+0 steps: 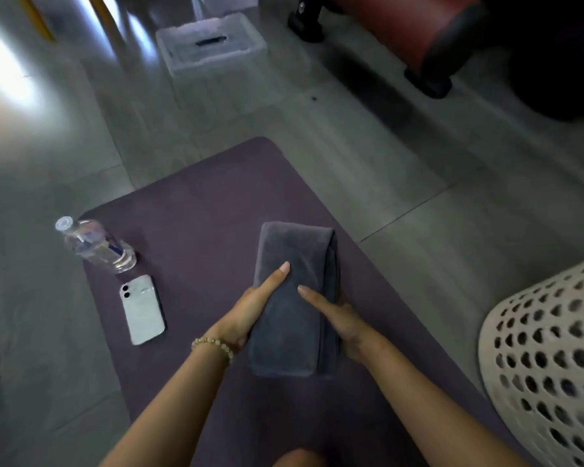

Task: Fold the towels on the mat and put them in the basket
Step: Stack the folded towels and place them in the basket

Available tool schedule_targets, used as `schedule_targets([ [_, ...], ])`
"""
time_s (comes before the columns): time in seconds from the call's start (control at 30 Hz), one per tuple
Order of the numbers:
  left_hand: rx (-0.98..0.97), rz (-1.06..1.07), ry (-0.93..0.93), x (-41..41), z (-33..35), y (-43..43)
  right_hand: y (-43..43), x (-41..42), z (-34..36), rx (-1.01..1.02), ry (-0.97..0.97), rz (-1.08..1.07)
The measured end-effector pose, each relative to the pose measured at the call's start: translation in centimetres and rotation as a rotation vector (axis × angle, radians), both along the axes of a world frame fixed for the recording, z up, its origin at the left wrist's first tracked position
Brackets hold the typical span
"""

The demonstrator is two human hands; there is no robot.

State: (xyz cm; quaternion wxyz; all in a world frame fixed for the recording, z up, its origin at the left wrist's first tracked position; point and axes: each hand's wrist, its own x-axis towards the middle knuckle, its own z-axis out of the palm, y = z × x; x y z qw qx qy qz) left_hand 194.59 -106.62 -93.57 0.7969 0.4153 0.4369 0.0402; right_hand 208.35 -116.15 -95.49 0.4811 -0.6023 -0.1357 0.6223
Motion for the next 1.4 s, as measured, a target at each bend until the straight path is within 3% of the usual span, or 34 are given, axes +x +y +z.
schedule_targets([
  [0.13, 0.214, -0.029, -0.030, 10.9, 7.4, -1.5, -2.8, 8.7, 8.2, 0.118, -0.116, -0.254],
  [0.33, 0.459, 0.101, -0.191, 25.4, 15.6, -5.7, -9.9, 21.4, 18.9, 0.165, -0.244, -0.568],
  [0.5, 0.977, -0.210, -0.176, 33.5, 18.8, -11.2, -17.9, 29.4, 24.2, 0.175, -0.311, -0.738],
  [0.63, 1.375, -0.541, -0.134, 38.6, 19.2, -15.2, -25.1, 33.6, 24.0, 0.097, -0.289, -0.860],
  [0.8, 1.636, -0.853, -0.115, 42.9, 16.6, -18.7, -33.0, 35.6, 20.2, -0.020, -0.172, -1.001],
  [1.07, 1.740, -1.233, -0.133, 44.5, 10.4, -22.4, -38.7, 34.3, 10.4, -0.168, -0.019, -1.123],
  [1.17, 1.674, -1.312, -0.125, 44.9, 8.3, -24.4, -39.1, 34.1, 7.2, -0.225, -0.064, -1.151],
  [1.27, 1.511, -1.439, 0.030, 45.0, 4.5, -25.8, -39.6, 34.4, 3.5, -0.192, -0.019, -1.116],
  [1.4, 1.411, -1.452, 0.179, 44.7, -0.5, -26.6, -39.0, 34.3, 0.0, -0.095, 0.020, -1.061],
])
